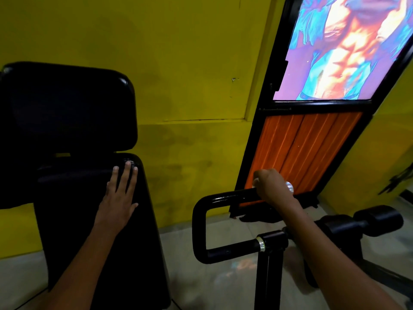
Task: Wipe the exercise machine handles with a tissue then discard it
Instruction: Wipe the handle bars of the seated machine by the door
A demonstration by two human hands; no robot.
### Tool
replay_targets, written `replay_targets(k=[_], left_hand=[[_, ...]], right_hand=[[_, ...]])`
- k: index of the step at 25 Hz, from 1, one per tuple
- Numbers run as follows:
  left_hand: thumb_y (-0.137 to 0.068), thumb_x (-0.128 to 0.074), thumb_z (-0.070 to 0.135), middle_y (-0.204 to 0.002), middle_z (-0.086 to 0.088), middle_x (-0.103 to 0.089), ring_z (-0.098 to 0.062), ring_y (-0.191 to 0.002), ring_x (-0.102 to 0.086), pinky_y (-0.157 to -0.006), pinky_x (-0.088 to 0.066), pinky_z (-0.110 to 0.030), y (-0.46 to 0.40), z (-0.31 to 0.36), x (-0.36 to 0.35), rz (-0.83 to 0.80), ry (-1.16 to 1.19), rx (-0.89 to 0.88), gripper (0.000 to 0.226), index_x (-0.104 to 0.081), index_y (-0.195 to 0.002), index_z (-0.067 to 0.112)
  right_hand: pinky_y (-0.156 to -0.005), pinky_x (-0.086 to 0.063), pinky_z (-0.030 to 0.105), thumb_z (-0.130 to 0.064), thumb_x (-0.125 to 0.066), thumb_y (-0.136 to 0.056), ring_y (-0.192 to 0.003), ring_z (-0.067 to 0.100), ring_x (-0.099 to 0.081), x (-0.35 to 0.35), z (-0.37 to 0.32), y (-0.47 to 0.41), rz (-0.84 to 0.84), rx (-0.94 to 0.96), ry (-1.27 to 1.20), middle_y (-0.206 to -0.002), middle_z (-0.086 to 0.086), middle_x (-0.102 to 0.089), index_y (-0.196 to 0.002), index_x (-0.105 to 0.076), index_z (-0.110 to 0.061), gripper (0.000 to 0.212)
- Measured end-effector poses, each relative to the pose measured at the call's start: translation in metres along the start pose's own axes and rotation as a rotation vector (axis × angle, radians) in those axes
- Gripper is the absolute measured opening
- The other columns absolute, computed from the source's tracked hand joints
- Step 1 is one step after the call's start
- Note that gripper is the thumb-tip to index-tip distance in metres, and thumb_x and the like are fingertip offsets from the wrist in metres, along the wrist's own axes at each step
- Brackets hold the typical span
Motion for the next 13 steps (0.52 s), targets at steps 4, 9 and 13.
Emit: replay_targets(k=[4, 9, 13], left_hand=[[-0.058, -0.09, 0.023, -0.16, -0.014, -0.001, -0.041, -0.145, -0.004, -0.104, -0.03, -0.061, -0.001, -0.001, -0.007, 0.02, -0.014, -0.007, 0.122, -0.012, -0.151, 0.006], [-0.059, -0.089, 0.02, -0.16, -0.014, 0.001, -0.041, -0.145, -0.001, -0.105, -0.026, -0.062, -0.001, -0.001, -0.009, 0.022, -0.003, 0.005, 0.12, -0.012, -0.151, 0.006], [-0.059, -0.089, 0.021, -0.16, -0.013, 0.001, -0.04, -0.145, 0.0, -0.105, -0.027, -0.062, 0.0, -0.002, -0.01, 0.022, 0.006, 0.003, 0.121, -0.012, -0.151, 0.006]], right_hand=[[-0.075, -0.055, 0.039, -0.012, -0.054, -0.092, -0.09, 0.027, -0.064, -0.007, -0.045, 0.004, -0.066, 0.075, -0.043, -0.1, 0.013, -0.067, -0.101, -0.066, -0.005, 0.016], [-0.077, -0.052, 0.04, -0.015, -0.054, -0.093, -0.098, 0.031, -0.061, -0.012, -0.097, 0.011, -0.119, 0.227, -0.042, -0.101, 0.017, -0.068, -0.097, -0.067, -0.003, 0.018], [-0.068, -0.046, 0.033, -0.01, -0.053, -0.092, -0.096, 0.03, -0.059, -0.027, -0.124, 0.016, -0.155, 0.36, -0.071, -0.096, 0.014, -0.07, -0.09, -0.068, -0.004, 0.015]])
Point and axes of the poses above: each hand's wrist, its own y-axis away from the middle knuckle, its own x-axis out of the back of the hand, z = x × y, the point moved 1 cm from there along -y, towards the middle knuckle
